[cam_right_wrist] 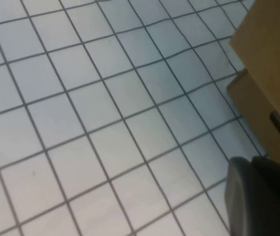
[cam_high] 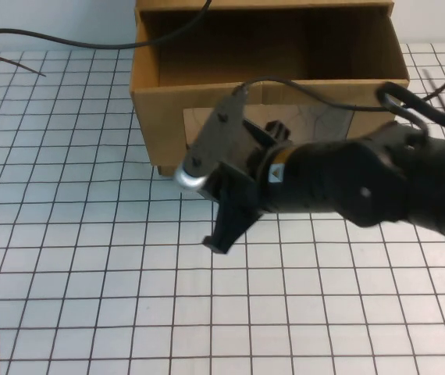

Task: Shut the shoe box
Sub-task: Close the shoe box with your right arm

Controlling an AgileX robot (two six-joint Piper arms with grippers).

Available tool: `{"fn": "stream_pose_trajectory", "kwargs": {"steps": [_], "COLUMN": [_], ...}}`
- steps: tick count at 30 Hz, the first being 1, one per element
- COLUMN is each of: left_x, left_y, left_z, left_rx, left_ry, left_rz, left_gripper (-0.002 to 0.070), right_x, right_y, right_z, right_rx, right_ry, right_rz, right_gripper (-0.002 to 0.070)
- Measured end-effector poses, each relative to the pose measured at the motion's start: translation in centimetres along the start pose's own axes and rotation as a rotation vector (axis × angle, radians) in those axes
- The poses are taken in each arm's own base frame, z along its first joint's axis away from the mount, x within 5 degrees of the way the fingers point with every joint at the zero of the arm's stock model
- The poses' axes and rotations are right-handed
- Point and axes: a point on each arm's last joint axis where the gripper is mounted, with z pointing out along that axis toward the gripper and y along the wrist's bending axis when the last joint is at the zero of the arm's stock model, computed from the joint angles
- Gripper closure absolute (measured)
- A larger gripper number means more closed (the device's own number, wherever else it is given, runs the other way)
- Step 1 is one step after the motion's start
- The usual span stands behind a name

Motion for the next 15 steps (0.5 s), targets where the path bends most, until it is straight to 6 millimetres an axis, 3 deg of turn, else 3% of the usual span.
{"fn": "stream_pose_trajectory", "kwargs": {"steps": [8,15], "left_x": [0.0,0.0], "left_y": [0.0,0.0], "left_z": [0.0,0.0], "left_rx": [0.001,0.002], "left_ry": [0.000,0.001], "left_rz": [-0.001,0.004], "left_gripper": [0.0677,0.0677], "right_x": [-2.0,-2.1], "right_y": [-1.1,-3.6], "right_z": [3.2,5.3], "right_rx": [0.001,0.022], "right_ry": [-0.003,0.032], "right_rz": [-0.015,0.005], "right_gripper": [0.0688,0.0688]}}
